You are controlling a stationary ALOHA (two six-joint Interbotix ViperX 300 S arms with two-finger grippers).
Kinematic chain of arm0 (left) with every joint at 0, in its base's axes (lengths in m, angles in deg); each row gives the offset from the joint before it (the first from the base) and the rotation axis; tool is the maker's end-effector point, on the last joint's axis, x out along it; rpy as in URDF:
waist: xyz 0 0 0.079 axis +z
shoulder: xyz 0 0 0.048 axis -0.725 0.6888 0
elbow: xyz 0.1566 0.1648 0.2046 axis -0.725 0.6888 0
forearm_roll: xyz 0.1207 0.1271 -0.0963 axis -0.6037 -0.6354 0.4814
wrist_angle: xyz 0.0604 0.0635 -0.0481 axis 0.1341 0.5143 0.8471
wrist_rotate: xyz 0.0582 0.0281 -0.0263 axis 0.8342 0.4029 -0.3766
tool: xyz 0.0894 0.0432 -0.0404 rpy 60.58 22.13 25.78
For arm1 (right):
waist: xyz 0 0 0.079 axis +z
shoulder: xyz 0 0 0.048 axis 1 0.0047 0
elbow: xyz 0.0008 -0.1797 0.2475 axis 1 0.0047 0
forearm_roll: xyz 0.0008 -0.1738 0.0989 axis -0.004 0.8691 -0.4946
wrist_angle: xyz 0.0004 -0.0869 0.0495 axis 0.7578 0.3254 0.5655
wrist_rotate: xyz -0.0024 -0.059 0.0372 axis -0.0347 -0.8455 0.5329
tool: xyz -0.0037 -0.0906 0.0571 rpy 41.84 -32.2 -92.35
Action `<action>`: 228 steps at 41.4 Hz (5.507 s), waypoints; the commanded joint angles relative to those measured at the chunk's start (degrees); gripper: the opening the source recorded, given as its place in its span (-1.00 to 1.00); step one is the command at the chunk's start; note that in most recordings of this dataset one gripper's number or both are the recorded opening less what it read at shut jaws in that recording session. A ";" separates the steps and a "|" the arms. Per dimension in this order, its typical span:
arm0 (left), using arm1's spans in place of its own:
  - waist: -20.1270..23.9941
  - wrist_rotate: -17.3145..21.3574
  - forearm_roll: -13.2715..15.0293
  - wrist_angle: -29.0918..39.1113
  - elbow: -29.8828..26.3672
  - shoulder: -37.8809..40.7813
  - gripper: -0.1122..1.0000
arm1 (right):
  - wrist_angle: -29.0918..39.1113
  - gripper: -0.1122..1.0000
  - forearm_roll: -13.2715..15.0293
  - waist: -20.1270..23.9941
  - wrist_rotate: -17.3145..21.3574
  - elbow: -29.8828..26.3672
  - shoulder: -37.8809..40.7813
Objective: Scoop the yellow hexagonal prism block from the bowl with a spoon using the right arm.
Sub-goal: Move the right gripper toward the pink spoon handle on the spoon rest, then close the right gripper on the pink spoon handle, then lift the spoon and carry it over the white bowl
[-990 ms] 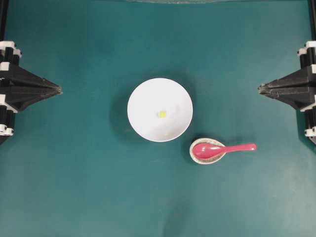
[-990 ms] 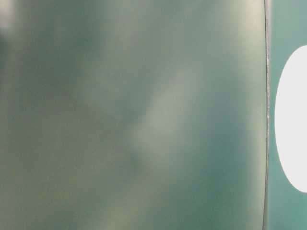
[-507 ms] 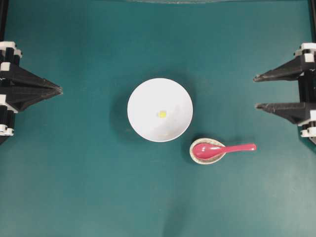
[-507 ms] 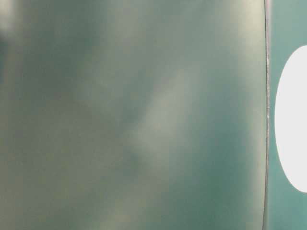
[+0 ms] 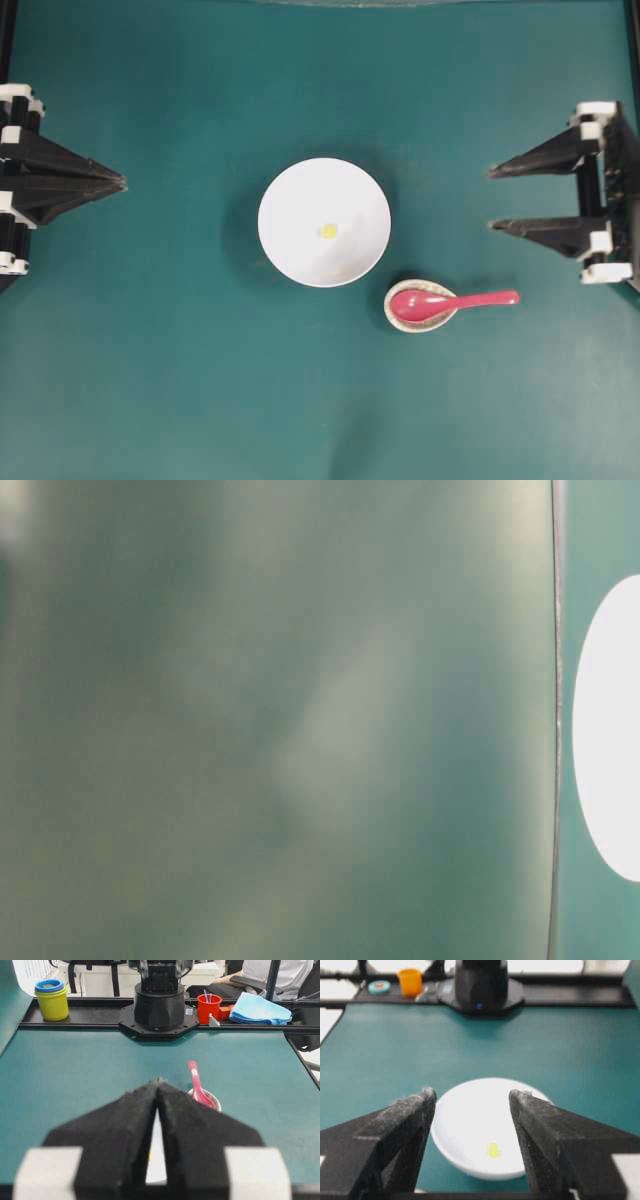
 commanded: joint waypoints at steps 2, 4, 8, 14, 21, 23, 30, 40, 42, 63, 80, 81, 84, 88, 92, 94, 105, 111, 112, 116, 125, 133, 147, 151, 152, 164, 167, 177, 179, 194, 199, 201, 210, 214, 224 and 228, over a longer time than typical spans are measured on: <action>0.09 0.00 -0.18 -0.62 -1.67 0.53 -0.68 | -4.13 0.33 -0.88 1.58 0.09 0.70 3.96; 0.09 0.00 -0.18 -0.62 -1.67 0.53 -0.68 | -6.15 0.33 -1.41 2.46 0.09 1.41 5.71; 0.09 -0.09 -0.18 -0.53 -1.67 0.62 -0.68 | -10.81 0.33 -2.72 3.87 0.09 3.34 9.32; 0.09 0.00 -0.18 -0.44 -1.67 0.62 -0.68 | -18.11 0.32 -5.19 5.98 0.09 6.15 14.77; 0.09 0.53 -0.18 -0.35 -1.67 0.62 -0.68 | -27.16 0.32 -8.88 9.67 0.18 9.40 21.71; 0.09 0.62 -0.18 -0.35 -1.67 0.62 -0.68 | -29.53 0.32 -10.28 10.90 0.26 10.11 23.91; 0.09 0.79 -0.18 -0.35 -1.67 0.62 -0.68 | -34.72 0.32 -14.33 15.64 0.26 10.11 31.11; 0.09 1.05 -0.18 -0.26 -1.67 0.62 -0.68 | -36.91 0.32 -16.44 20.57 2.55 8.53 40.78; 0.09 1.05 -0.18 -0.26 -1.67 0.53 -0.68 | -37.88 0.32 -16.44 21.36 3.16 8.44 42.45; 0.09 1.14 -0.26 -0.09 -1.67 0.62 -0.68 | -45.97 0.31 -16.79 22.76 6.68 8.96 53.53; 0.09 1.14 -0.26 0.35 -1.67 0.62 -0.68 | -45.70 0.23 -17.40 22.76 7.82 8.79 53.61; 0.09 1.14 -0.26 0.35 -1.67 0.53 -0.68 | -45.79 0.22 -17.40 22.76 8.09 8.79 53.61; 0.09 1.14 -0.26 0.53 -1.67 0.62 -0.68 | -45.70 0.17 -17.31 22.76 8.17 8.70 53.61; 0.09 1.14 -0.26 0.88 -1.67 0.62 -0.68 | -45.62 0.14 -17.40 22.85 8.17 8.35 53.61; 0.09 1.14 -0.26 1.41 -1.67 0.62 -0.68 | -45.62 0.13 -17.40 23.12 8.61 8.26 53.70; 0.09 1.14 -0.26 1.49 -1.67 0.62 -0.68 | -45.62 0.13 -17.40 23.29 8.88 8.26 53.61; 0.09 1.14 -0.26 1.67 -1.67 0.53 -0.68 | -45.97 0.13 -17.40 23.47 9.05 8.26 53.70; 0.09 1.14 -0.26 1.67 -1.67 0.62 -0.68 | -46.05 0.12 -17.40 23.47 9.05 8.26 53.61; 0.09 1.14 -0.26 1.67 -1.67 0.62 -0.68 | -46.05 0.11 -17.40 23.47 9.05 8.26 53.61; 0.09 1.14 -0.26 1.58 -1.67 0.62 -0.68 | -46.05 0.06 -17.40 23.47 9.05 8.26 53.61; 0.18 1.14 -0.26 1.67 -1.67 0.62 -0.68 | -46.05 -0.30 -17.40 23.47 9.05 8.26 53.61; 0.18 1.14 -0.26 1.67 -1.67 0.62 -0.68 | -46.05 -0.35 -17.40 23.47 9.05 8.09 52.38; 0.09 0.53 -0.26 1.67 -2.02 -0.53 -0.68 | -42.54 -0.35 -17.40 22.76 7.21 8.09 42.98; 0.09 0.35 -0.26 3.08 -2.02 -1.23 -0.68 | -38.58 -0.35 -17.40 22.06 6.06 7.47 38.85; 0.09 0.44 -0.26 3.69 -2.02 -1.41 -0.68 | -37.53 -0.35 -17.40 21.88 5.80 7.21 37.88; 0.09 0.79 -0.26 8.35 -2.20 -1.76 -0.68 | -16.17 -0.35 -17.31 16.70 -0.70 1.32 25.84; 0.09 0.79 -0.26 8.79 -2.20 -1.76 -0.68 | -11.16 -0.35 -17.23 15.29 -2.90 -0.62 23.38; 0.09 1.14 -0.26 8.17 -2.29 -1.85 -0.68 | 4.39 -0.35 -17.23 10.20 -8.17 -7.47 17.58; 0.09 1.14 -0.26 8.00 -2.29 -1.85 -0.68 | 7.38 -0.35 -17.23 8.96 -8.61 -8.70 16.88; 0.09 1.14 -0.26 7.91 -2.37 -2.02 -0.68 | 26.54 -0.35 -16.35 -0.35 -9.05 -16.44 16.26; 0.09 1.14 -0.26 7.91 -2.46 -2.02 -0.68 | 32.61 -0.35 -16.26 -2.64 -8.96 -18.98 16.44; 0.09 1.14 -0.26 7.82 -2.46 -2.02 -0.68 | 34.98 -0.35 -16.26 -3.34 -8.96 -20.13 16.44; 0.09 1.14 -0.26 7.91 -2.46 -2.02 -0.68 | 44.38 -0.35 -16.00 -5.54 -8.79 -24.17 17.05; 0.09 1.14 -0.26 7.91 -2.46 -2.02 -0.68 | 47.46 -0.35 -15.91 -5.98 -8.70 -25.93 17.40; 0.09 1.23 -0.26 8.00 -2.46 -2.02 -0.68 | 53.70 -0.35 -14.15 -6.77 -8.44 -30.06 19.78; 0.09 1.23 -0.26 8.09 -2.46 -2.02 -0.68 | 56.16 -0.35 -13.71 -7.21 -8.44 -31.99 21.80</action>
